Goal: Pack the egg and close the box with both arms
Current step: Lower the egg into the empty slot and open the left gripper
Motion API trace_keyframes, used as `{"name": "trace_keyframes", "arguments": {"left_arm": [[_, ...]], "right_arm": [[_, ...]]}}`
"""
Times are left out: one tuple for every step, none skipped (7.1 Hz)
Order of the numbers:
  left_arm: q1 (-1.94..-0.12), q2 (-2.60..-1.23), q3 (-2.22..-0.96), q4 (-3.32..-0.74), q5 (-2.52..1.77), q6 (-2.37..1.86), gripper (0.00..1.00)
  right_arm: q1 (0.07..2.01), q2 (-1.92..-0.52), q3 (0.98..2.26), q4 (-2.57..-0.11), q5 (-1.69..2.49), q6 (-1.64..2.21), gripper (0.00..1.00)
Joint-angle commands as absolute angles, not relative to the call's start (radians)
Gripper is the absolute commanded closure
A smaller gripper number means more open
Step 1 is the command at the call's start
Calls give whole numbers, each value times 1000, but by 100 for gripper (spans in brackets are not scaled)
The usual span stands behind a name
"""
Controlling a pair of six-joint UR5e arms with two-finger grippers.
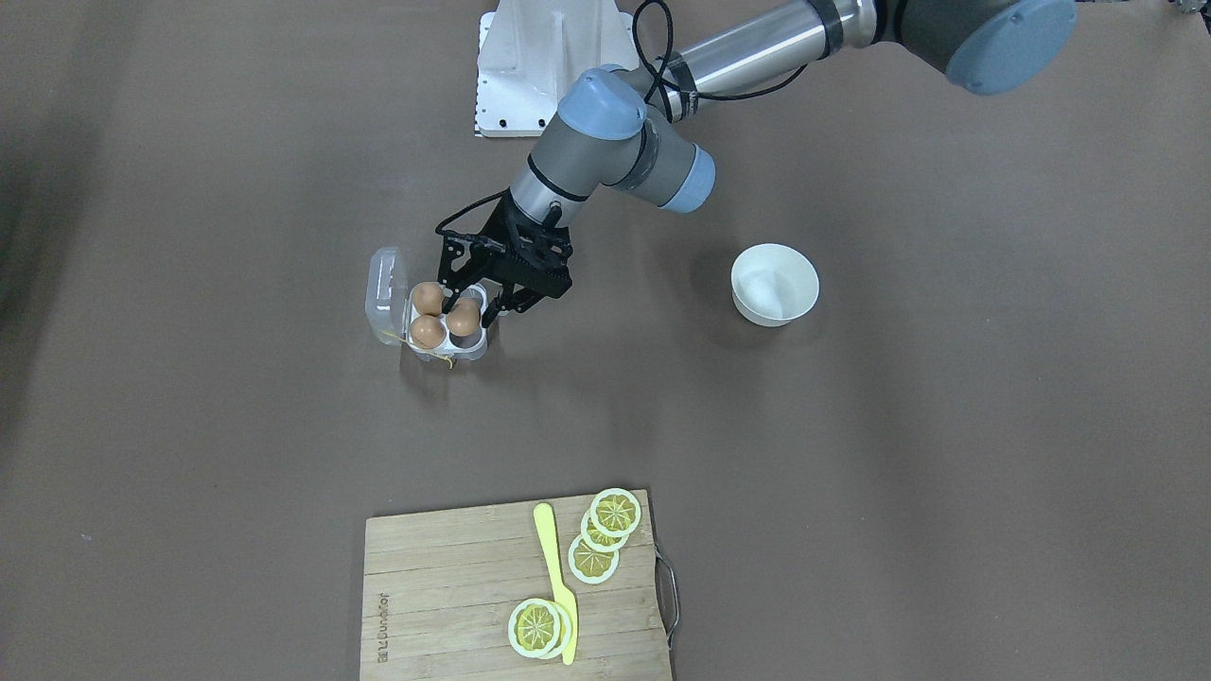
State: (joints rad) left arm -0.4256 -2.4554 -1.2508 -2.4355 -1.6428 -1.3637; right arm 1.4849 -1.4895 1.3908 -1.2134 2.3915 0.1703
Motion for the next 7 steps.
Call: {"name": "trace_keyframes", "arguments": {"left_arm": [[-425, -2457, -1252, -2437, -1632, -1364, 3], [-426, -2457, -1253, -2437, -1632, -1364, 3], [-429, -2456, -1258, -2437, -1634, -1364, 3], [-442, -2450, -1272, -2448, -1640, -1362, 3], [-480, -2429, -1302, -2447, -1698, -1352, 4], [-545, -2372, -1340, -2444, -1829, -1338, 4], [-605, -2326, -1379, -2439, -1921, -1325, 4]], "right_arm": [[1485, -1489, 1391, -1213, 2391, 170, 0], [1485, -1491, 1393, -1213, 2391, 170, 0], [1485, -1488, 1396, -1213, 2390, 172, 0], [1483, -1477, 1410, -1213, 2390, 175, 0], [1482, -1471, 1414, -1218, 2396, 173, 0], [1479, -1465, 1419, -1216, 2404, 172, 0], [1459, -1465, 1455, -1219, 2434, 195, 0]]}}
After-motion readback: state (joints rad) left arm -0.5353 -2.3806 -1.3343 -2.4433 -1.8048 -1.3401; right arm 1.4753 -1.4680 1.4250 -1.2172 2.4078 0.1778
